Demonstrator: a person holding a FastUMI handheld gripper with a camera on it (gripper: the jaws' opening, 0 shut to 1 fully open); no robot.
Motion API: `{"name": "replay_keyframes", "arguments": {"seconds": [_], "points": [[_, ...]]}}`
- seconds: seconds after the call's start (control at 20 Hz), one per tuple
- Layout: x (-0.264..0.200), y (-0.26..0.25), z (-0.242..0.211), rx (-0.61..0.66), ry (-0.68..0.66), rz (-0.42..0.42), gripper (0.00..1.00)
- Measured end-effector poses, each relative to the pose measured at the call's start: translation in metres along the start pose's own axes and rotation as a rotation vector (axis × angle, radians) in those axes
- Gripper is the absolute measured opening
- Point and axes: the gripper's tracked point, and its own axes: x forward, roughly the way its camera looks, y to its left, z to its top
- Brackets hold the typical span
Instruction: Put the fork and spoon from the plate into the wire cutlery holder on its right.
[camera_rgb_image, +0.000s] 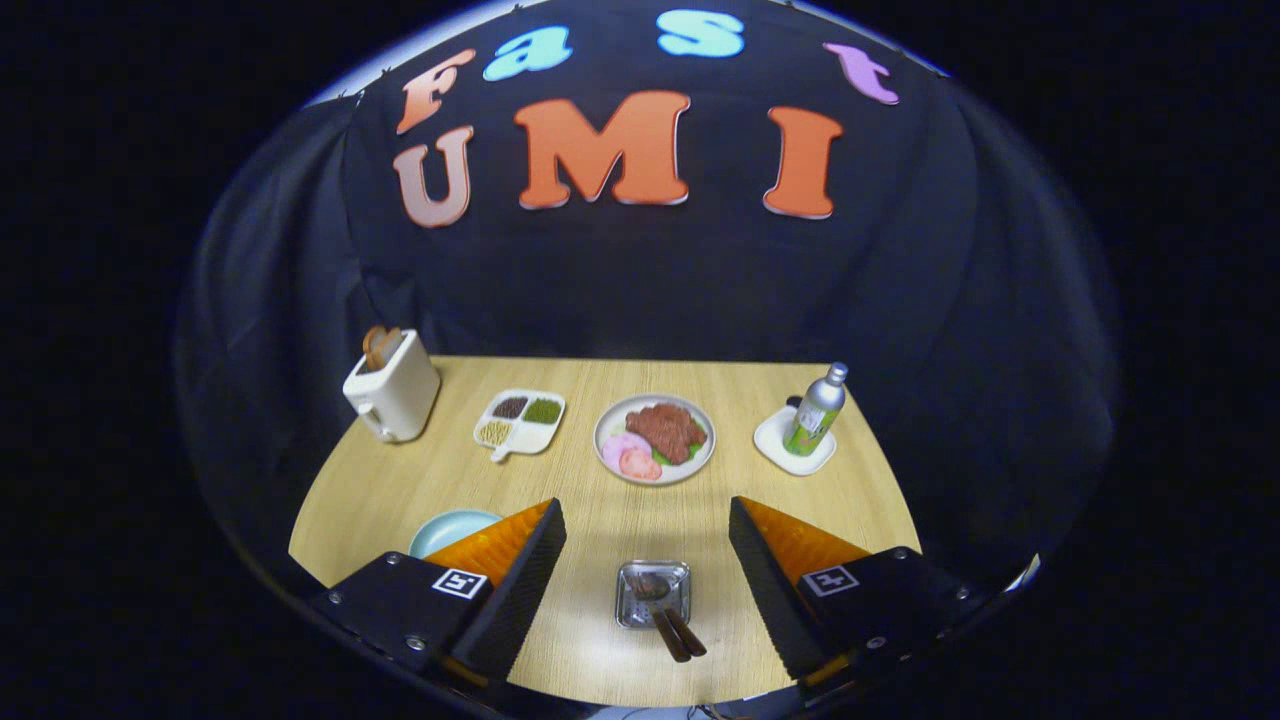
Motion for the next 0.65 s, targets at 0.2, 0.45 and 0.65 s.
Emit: {"name": "replay_keyframes", "arguments": {"seconds": [0.2, 0.45, 0.65], "points": [[-0.022, -0.018, 0.021, 0.085, -0.194, -0.044, 0.98], [-0.037, -0.028, 0.02, 0.183, -0.283, -0.048, 0.98], [-0.038, -0.028, 0.01, 0.199, -0.26, -0.029, 0.98]]}}
